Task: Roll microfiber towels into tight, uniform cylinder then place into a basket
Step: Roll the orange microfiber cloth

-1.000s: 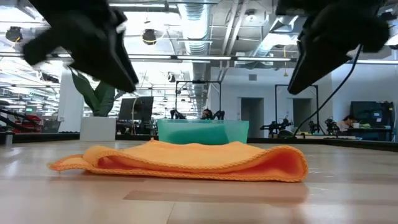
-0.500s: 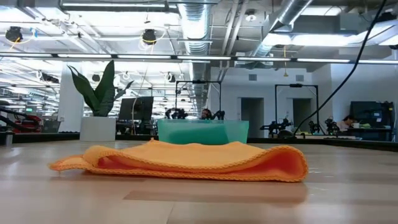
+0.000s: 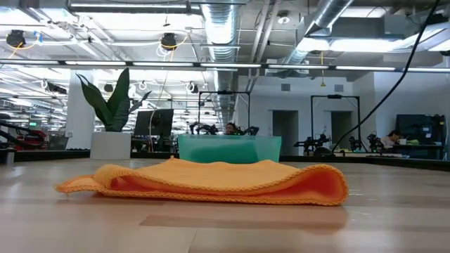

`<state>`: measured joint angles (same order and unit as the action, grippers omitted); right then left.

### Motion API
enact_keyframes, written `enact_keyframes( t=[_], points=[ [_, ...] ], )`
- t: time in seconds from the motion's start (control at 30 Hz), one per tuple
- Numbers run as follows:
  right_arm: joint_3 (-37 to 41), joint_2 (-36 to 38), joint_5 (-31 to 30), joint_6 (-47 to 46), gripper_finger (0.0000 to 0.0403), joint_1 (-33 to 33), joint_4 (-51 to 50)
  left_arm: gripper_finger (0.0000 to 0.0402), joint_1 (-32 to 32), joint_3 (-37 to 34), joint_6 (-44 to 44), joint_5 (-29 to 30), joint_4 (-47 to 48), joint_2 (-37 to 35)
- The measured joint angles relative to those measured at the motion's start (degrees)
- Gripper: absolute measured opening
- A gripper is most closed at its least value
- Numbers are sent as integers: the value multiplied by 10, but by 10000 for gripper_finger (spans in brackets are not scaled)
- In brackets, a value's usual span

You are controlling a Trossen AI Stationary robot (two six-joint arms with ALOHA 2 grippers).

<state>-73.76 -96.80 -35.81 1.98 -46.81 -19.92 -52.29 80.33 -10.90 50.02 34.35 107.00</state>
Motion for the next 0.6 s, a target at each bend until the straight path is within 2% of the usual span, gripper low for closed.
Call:
enact_keyframes(
  t=[0.1,0.3,0.6],
  points=[
    [0,0,20,-24,120,1,-10,137,4,0,-11,-19,4,17],
    [0,0,104,-104,120,15,-37,137,15,0,-24,-56,32,49],
    [1,-26,118,-120,120,38,-42,137,27,-1,-52,-61,36,57]
  ],
)
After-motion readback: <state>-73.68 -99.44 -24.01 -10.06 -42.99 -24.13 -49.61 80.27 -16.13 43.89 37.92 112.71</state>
